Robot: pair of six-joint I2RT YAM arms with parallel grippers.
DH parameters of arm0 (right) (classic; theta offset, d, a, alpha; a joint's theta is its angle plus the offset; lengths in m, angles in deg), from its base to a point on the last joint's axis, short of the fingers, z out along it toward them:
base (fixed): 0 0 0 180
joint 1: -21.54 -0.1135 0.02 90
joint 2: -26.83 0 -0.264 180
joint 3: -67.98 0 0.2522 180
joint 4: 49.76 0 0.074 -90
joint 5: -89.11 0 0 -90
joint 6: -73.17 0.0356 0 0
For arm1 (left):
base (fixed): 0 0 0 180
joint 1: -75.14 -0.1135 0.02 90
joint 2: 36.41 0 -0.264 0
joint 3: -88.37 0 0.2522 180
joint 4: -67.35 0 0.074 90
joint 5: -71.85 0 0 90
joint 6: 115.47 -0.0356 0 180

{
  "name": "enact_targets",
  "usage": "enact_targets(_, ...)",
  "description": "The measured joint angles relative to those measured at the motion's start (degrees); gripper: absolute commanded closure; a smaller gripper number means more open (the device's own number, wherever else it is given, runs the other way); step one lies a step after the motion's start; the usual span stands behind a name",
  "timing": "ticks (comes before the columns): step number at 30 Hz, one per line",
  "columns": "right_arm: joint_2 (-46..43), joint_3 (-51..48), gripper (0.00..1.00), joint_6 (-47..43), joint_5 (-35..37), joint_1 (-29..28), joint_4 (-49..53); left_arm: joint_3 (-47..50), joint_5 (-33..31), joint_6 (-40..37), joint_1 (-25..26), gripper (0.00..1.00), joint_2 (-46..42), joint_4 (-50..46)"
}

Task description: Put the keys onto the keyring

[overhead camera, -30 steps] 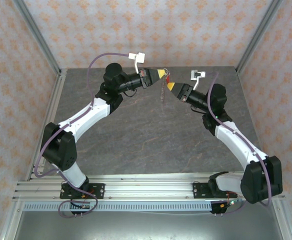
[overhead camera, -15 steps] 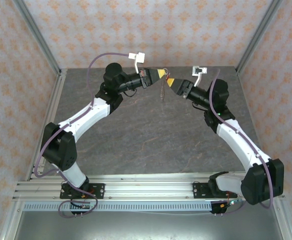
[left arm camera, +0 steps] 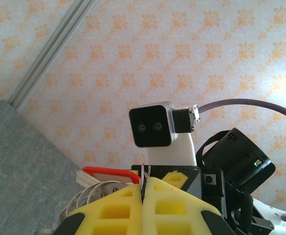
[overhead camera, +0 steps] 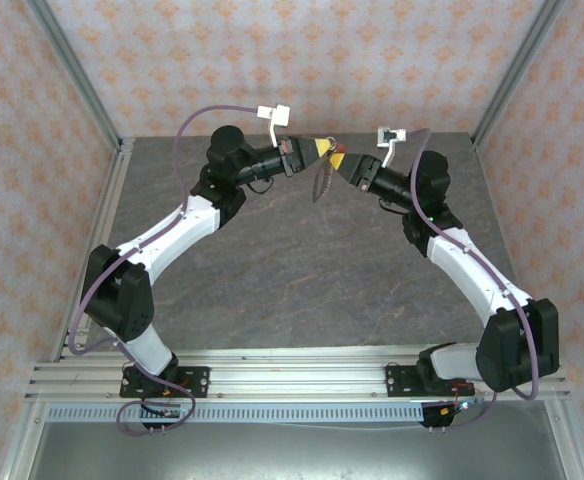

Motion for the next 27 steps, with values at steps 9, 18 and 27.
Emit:
enact_targets(9, -1.62, -0.94, 1.00, -0.28, -0.61, 0.00, 0.00, 0.00, 0.00, 0.00, 0.00, 1.00, 0.00, 0.00)
enact_targets(18, -3.82, -4.20, 1.00, -0.70, -1.14, 0.00, 0.13, 0.00, 0.00, 0.00, 0.00, 1.00, 0.00, 0.00)
enact_targets(27, -8.68, -6.10, 0.57, -4.20, 0.68, 0.00, 5.35, -0.02, 0.00, 0.00, 0.00, 1.00, 0.00, 0.00)
